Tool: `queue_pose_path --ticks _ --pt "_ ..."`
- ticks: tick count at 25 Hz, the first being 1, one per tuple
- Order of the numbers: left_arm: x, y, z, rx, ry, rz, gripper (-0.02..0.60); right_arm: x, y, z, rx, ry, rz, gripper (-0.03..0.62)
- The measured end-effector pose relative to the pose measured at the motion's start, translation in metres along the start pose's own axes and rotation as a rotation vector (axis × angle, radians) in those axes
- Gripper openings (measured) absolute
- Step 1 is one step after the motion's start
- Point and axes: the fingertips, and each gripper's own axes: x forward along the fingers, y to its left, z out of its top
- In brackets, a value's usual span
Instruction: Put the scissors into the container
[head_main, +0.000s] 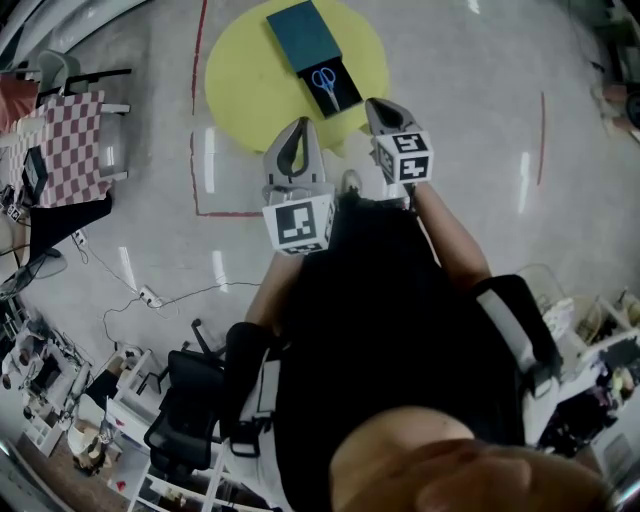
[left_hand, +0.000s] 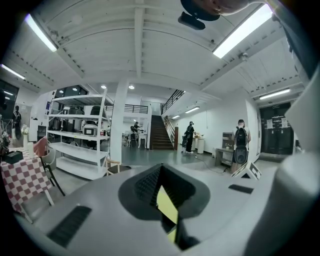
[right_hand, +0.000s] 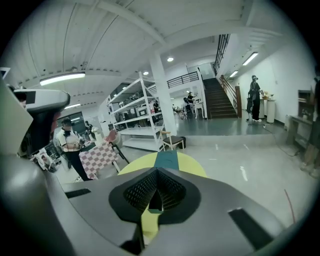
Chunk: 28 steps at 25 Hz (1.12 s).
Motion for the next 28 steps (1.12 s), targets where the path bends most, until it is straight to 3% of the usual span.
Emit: queue_pose_path --ticks 15,28 --pt "-0.017 0.015 -0.014 -0.018 0.011 -0.022 -0.002 -0.078 0.065 0.040 0.007 -0.161 0.064 0.000" --pt "-0.022 0.024 -0.013 -0.028 0.001 -0.038 -0.002 -0.085 0.079 0.046 -0.003 -0.184 0.055 0.000"
